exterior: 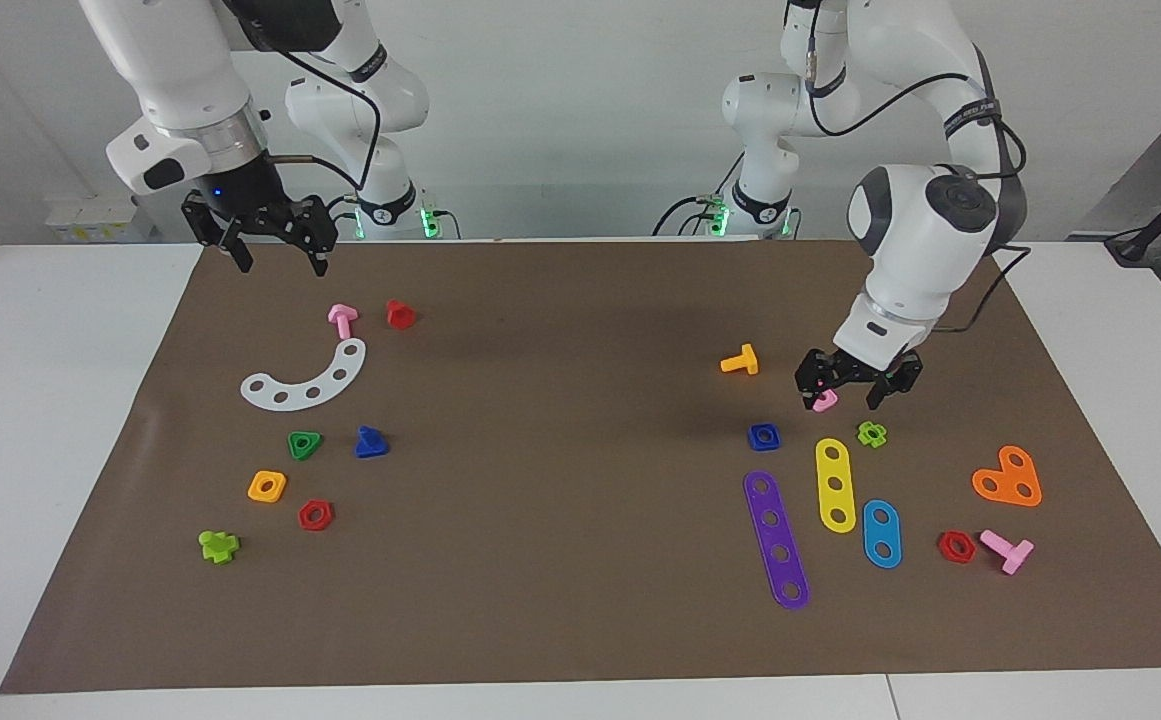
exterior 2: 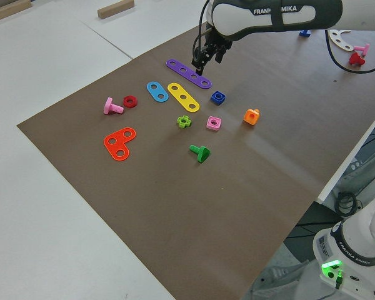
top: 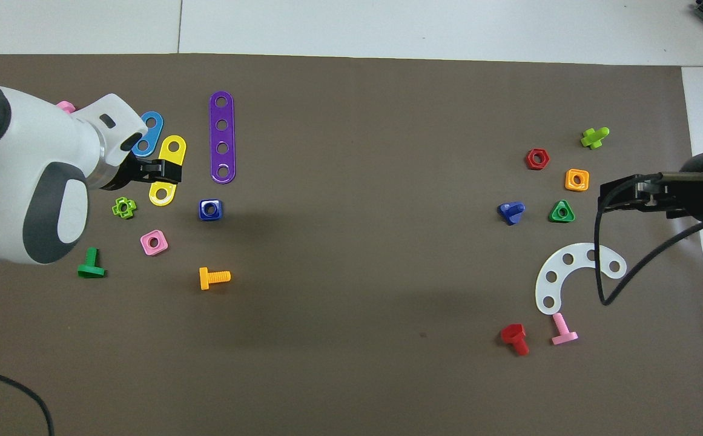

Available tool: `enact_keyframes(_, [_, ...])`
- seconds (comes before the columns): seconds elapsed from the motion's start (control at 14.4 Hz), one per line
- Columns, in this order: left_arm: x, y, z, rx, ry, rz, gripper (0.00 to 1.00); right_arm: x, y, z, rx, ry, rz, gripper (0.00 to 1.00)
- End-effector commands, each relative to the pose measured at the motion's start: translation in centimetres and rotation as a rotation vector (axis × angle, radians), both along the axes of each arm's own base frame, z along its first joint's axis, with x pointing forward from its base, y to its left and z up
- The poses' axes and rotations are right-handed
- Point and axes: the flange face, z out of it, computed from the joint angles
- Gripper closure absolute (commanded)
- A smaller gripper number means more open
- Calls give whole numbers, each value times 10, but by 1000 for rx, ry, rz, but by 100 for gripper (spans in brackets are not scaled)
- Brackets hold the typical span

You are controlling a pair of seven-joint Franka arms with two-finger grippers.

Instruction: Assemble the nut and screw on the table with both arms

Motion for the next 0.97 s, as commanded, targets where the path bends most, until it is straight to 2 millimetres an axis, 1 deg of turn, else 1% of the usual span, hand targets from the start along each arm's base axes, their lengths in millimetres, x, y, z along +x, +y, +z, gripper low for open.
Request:
enact_keyframes(0.0, [-1, -33, -39, -22, -25, 49, 3, -2, -6, -32, 32, -59, 12, 4])
enact_keyframes(0.07, [-2, -37, -55, -24, -36, 43, 3, 2, -7, -46, 32, -72, 8, 4])
enact_keyframes(0.14, [-2, -37, -69, -24, -42, 44, 4, 9, -7, -59, 31, -69, 11, 4])
enact_keyframes(0.21, [-1, -38, -87, -20, -30, 45, 6, 18, -7, -78, 30, -65, 10, 4])
enact_keyframes(0.28, [-1, -38, -98, -17, -22, 43, 8, 27, -6, -89, 28, -83, 9, 4])
enact_keyframes(0.49, [-8, -35, -110, -8, 1, 35, 11, 47, -5, -134, 23, -69, 10, 4])
enact_keyframes(0.63, [-16, -34, -118, -1, 28, 35, 18, 60, -1, -167, 17, -65, 36, 5])
enact_keyframes(0.77, [-23, -44, -119, 1, 44, 30, 28, 67, 3, -197, 13, -67, 70, 5])
enact_keyframes(0.84, [-26, -45, -122, 2, 53, 48, 29, 69, 5, -211, 9, -59, 78, 10])
enact_keyframes(0.91, [-28, -45, -124, 0, 59, 86, 32, 70, 6, -224, 7, -52, 86, 10])
